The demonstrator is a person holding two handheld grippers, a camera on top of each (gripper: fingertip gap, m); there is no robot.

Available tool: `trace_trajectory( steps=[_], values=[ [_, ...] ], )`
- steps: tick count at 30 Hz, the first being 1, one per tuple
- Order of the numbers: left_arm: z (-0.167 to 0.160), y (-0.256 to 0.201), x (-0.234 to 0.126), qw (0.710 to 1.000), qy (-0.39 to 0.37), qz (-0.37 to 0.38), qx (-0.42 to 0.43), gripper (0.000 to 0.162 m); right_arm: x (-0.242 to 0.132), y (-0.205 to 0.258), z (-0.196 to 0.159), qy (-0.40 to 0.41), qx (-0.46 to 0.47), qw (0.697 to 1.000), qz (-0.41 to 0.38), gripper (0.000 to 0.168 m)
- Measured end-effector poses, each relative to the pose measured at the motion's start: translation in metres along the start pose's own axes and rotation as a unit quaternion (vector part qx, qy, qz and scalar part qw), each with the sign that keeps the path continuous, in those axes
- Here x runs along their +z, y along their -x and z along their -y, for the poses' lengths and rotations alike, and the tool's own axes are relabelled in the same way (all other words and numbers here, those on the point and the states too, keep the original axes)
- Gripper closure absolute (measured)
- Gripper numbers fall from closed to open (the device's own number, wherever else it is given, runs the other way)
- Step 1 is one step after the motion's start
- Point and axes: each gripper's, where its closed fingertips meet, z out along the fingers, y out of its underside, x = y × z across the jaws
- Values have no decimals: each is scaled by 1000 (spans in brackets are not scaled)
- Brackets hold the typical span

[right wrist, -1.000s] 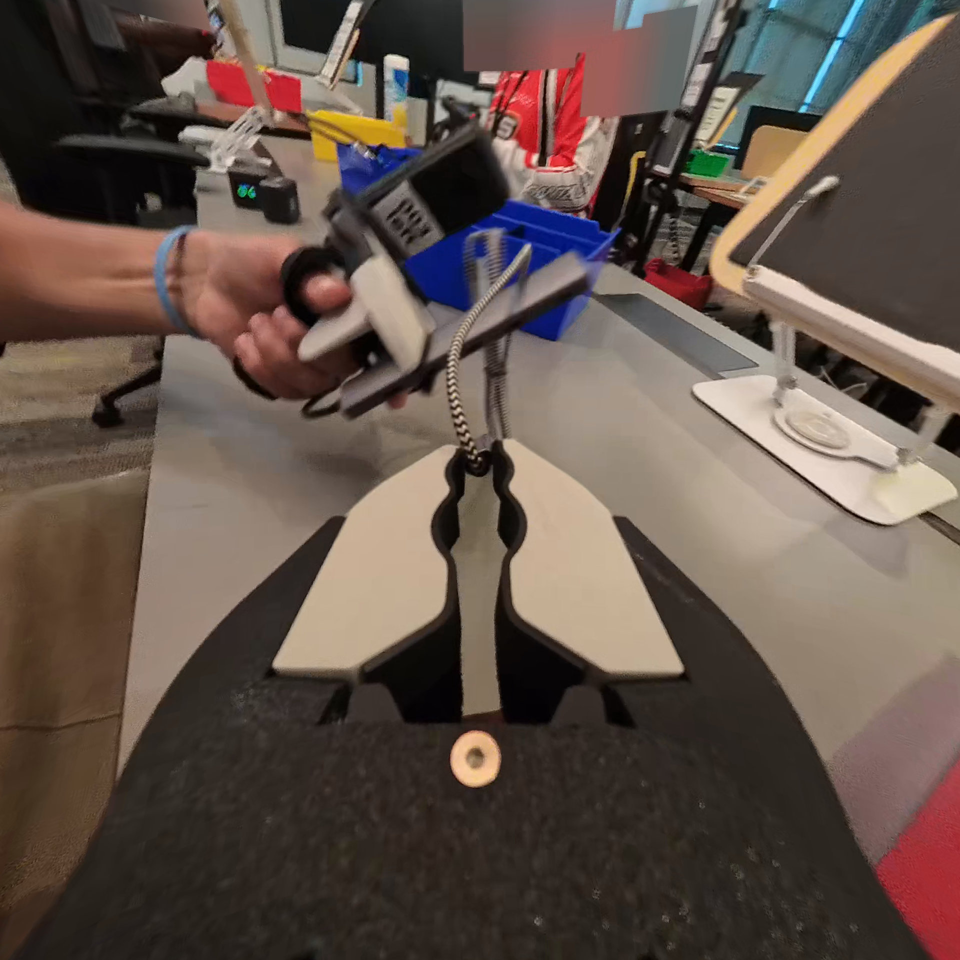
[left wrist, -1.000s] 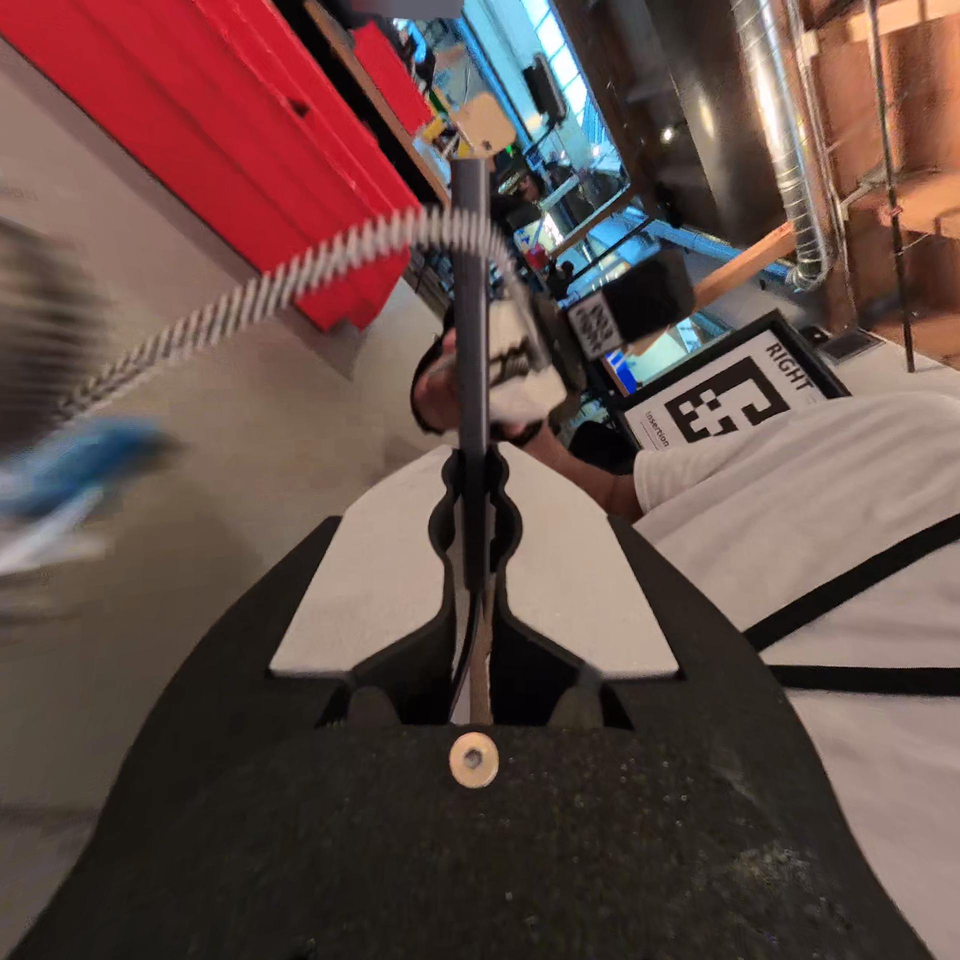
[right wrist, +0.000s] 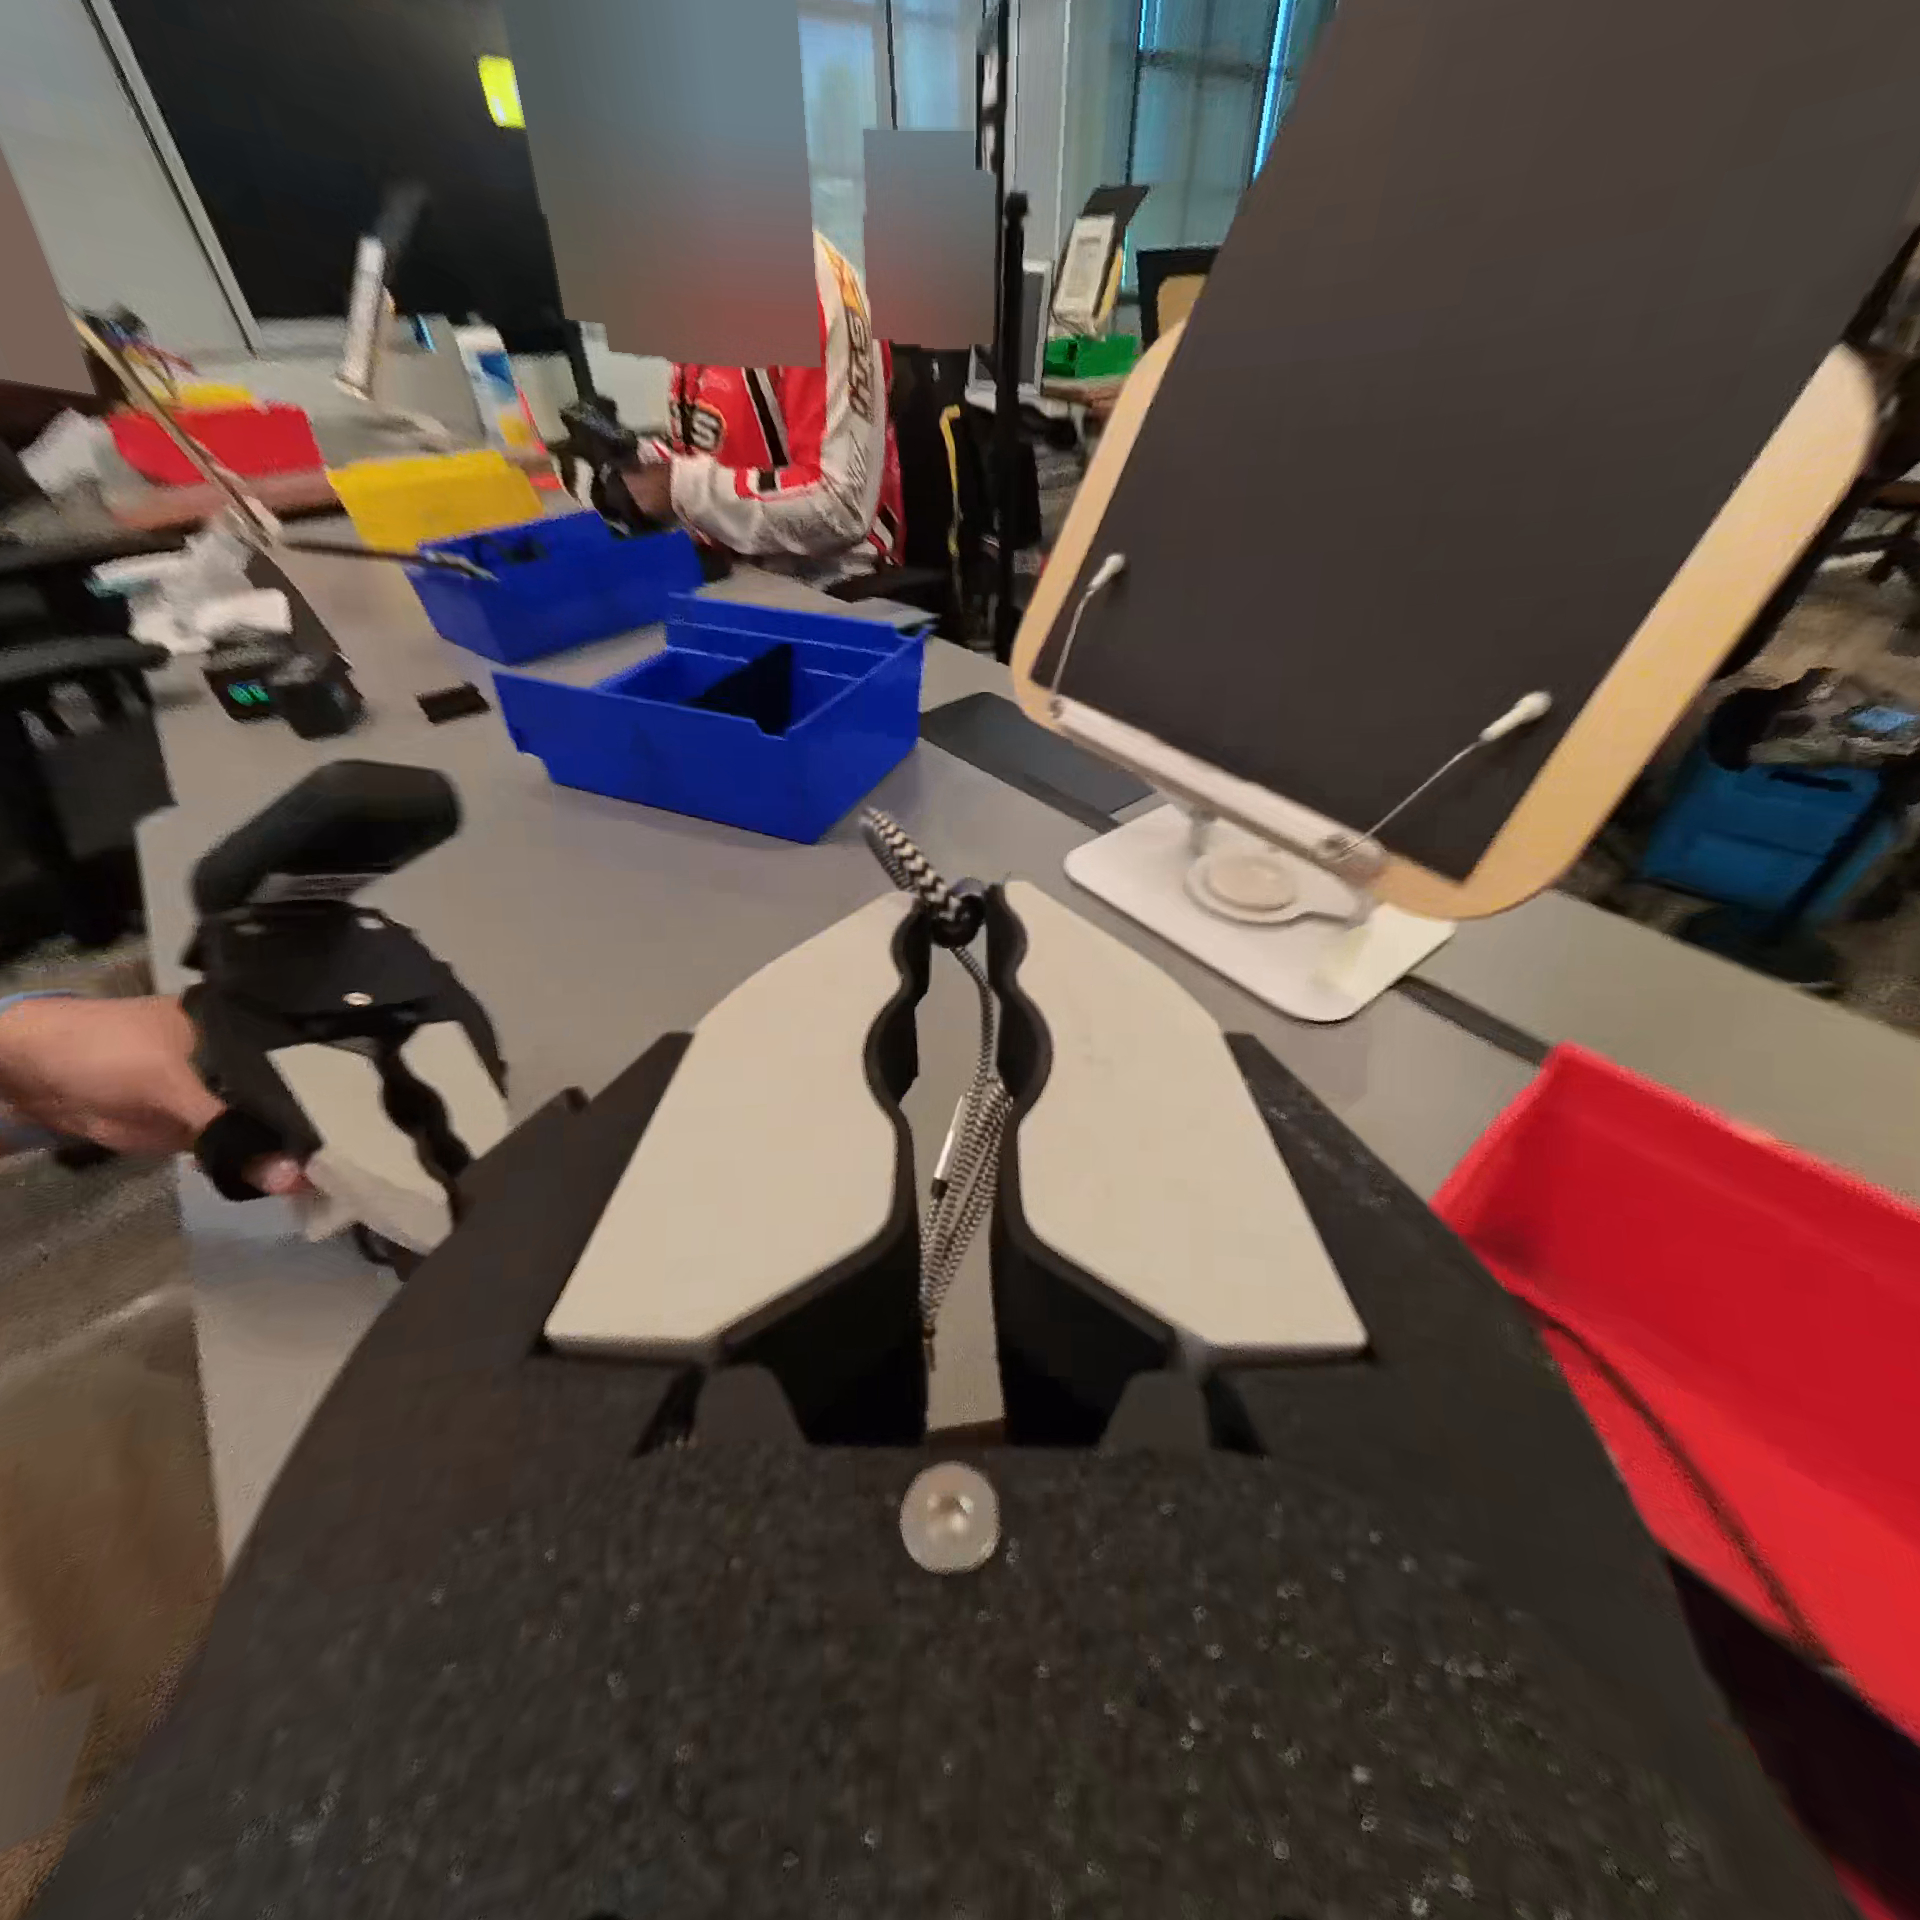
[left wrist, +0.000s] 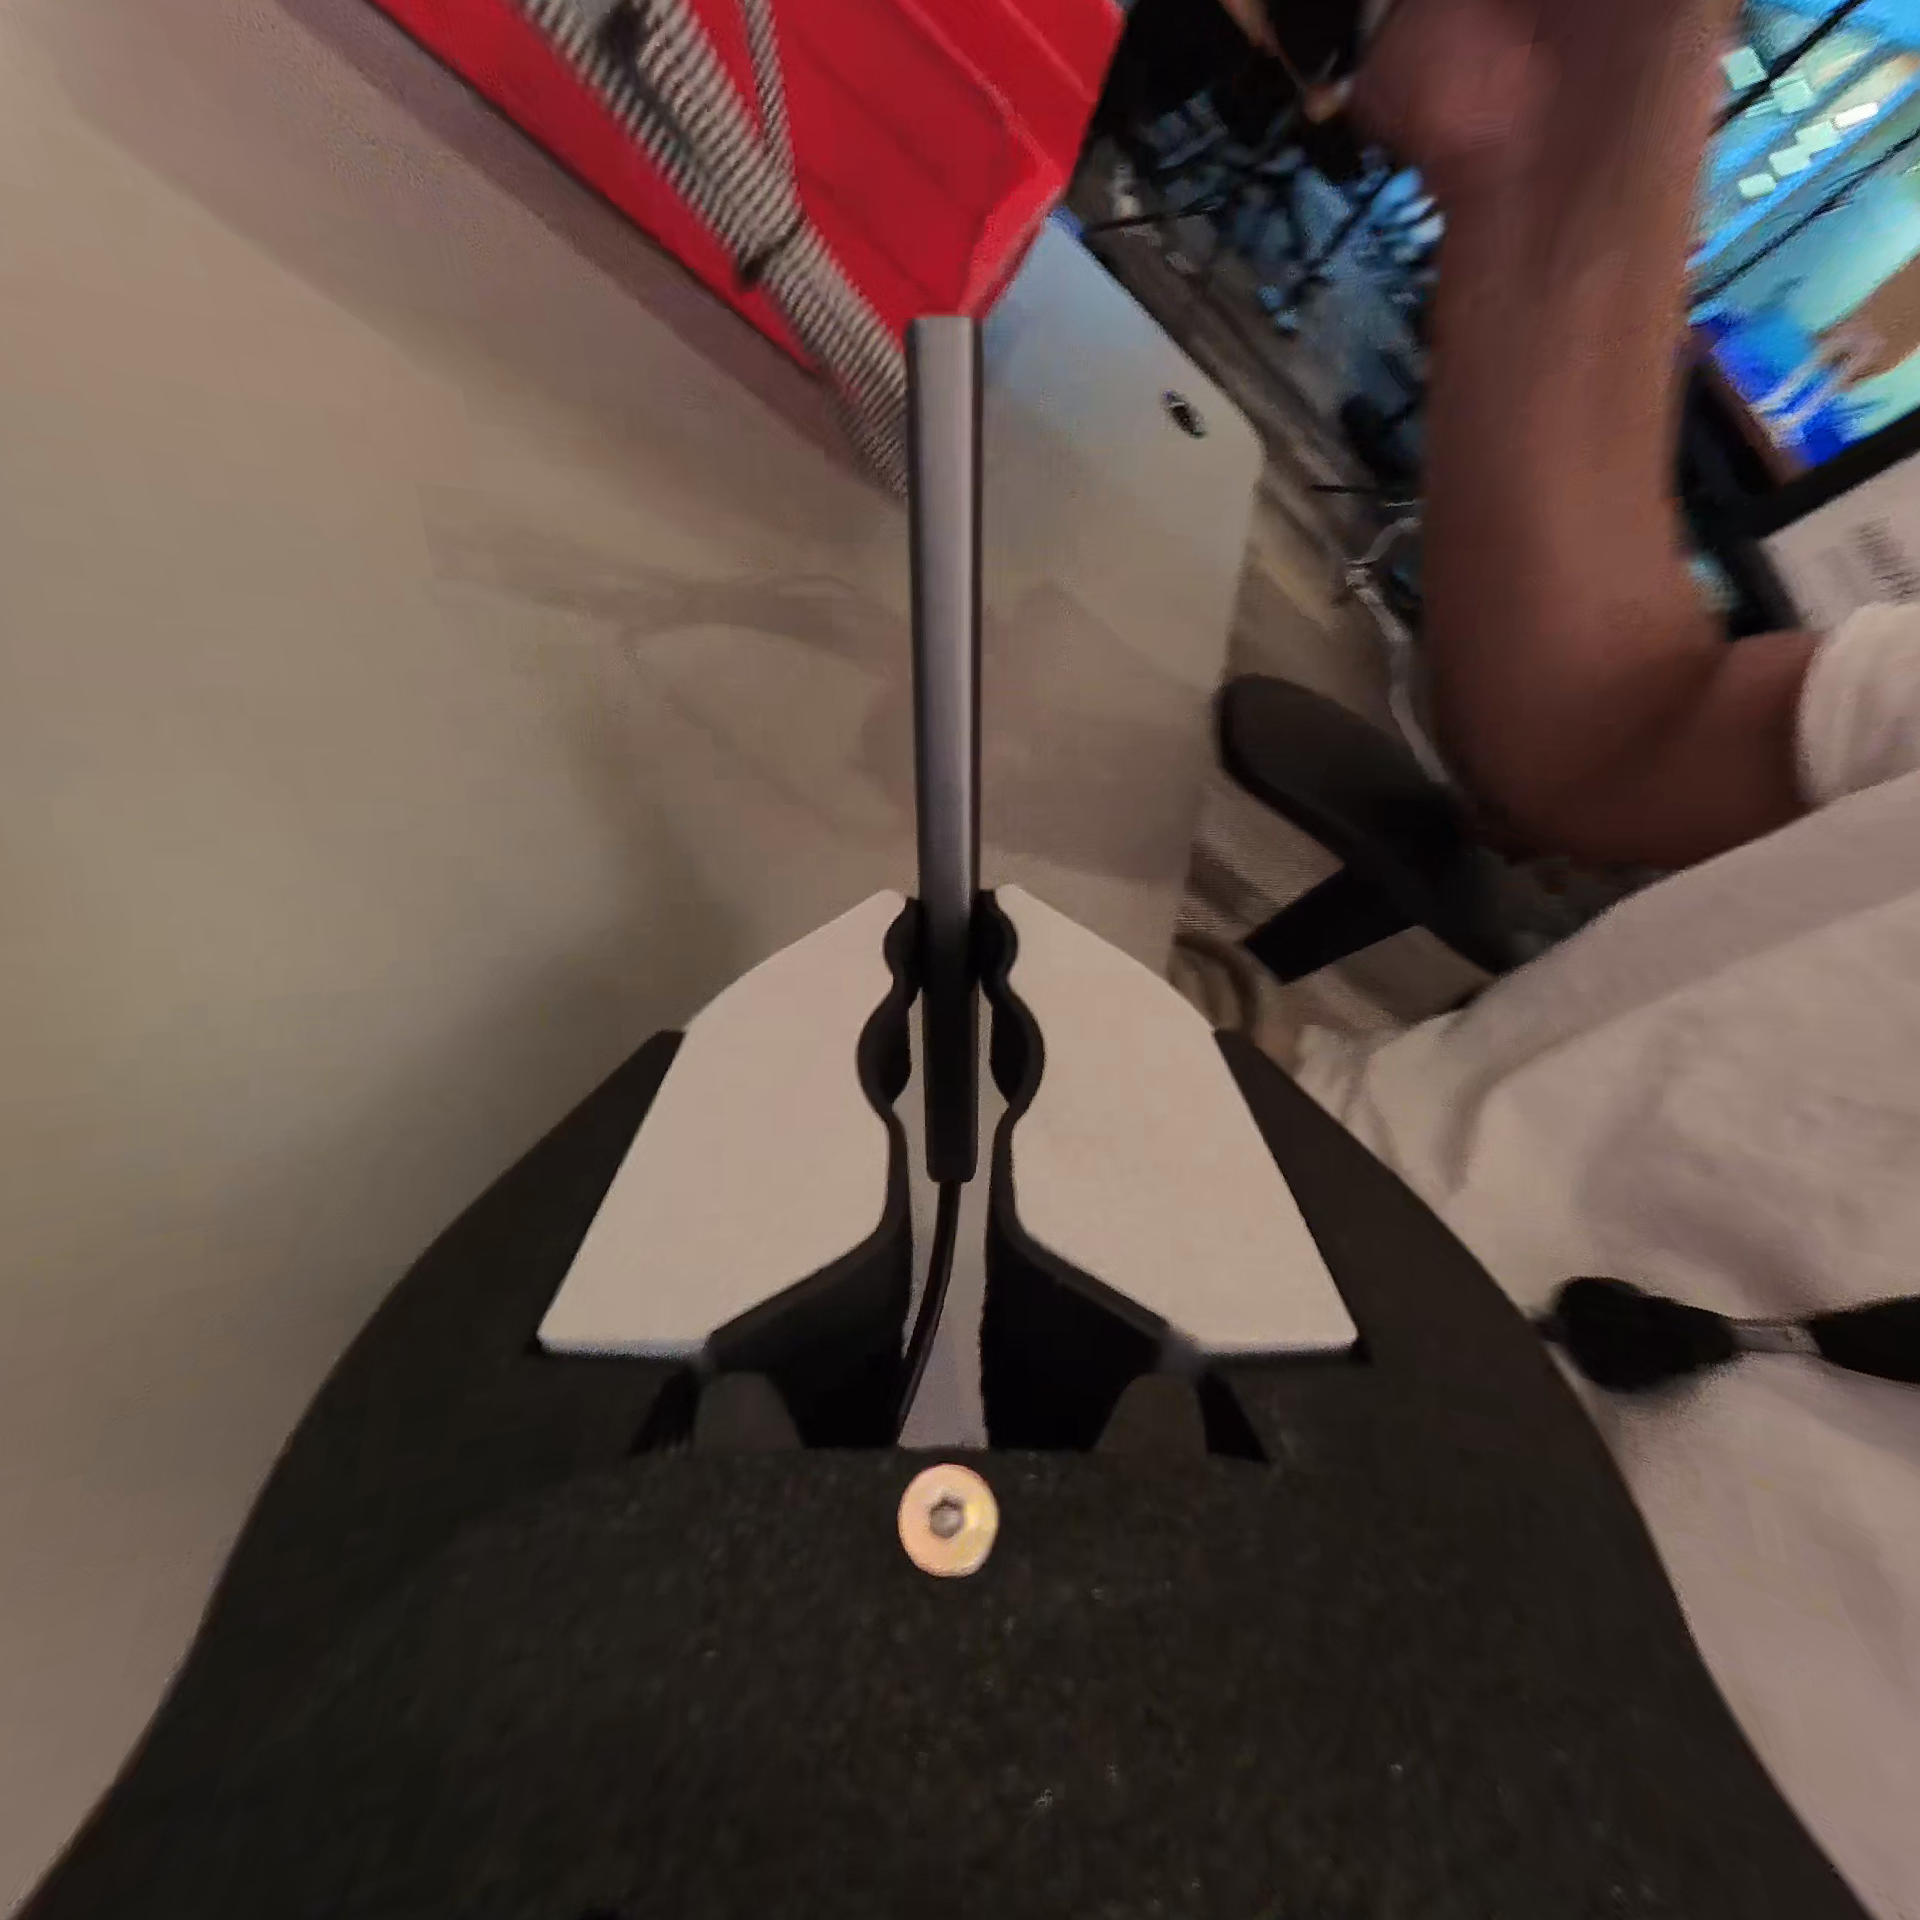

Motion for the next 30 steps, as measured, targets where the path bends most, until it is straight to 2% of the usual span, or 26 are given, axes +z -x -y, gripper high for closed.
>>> trace_trajectory(
  steps=[4, 9, 13, 17, 19, 21, 22, 25, 27, 30],
  values=[
    [-8, 15, -17, 995, -16, 95, 31, 152, -6, -29, 53, 3, -59, 997, -39, 159],
    [-29, 14, -36, 994, -33, 106, -1, 152, -24, -64, 101, 10, -103, 990, -95, 159],
    [-48, 17, -46, 993, -32, 113, -25, 152, -44, -85, 113, 31, -147, 978, -145, 159],
    [-52, 18, -53, 992, -37, 116, -31, 152, -69, -100, 100, 68, -157, 970, -175, 160],
    [-50, 18, -54, 992, -38, 117, -27, 152, -80, -110, 73, 108, -143, 967, -181, 160],
    [-50, 18, -54, 992, -36, 117, -22, 152, -92, -131, 29, 172, -129, 954, -209, 161],
    [-50, 17, -53, 992, -35, 118, -20, 152, -96, -140, 1, 208, -114, 947, -216, 162],
    [-48, 15, -51, 993, -37, 114, -12, 152, -92, -141, -95, 311, -22, 938, -153, 162],
    [-45, 12, -49, 993, -44, 113, -6, 153, -89, -144, -154, 376, 22, 917, -133, 162],
    [-41, 10, -48, 991, -48, 122, 11, 152, -93, -156, -222, 468, 65, 868, -152, 161]
  ],
)
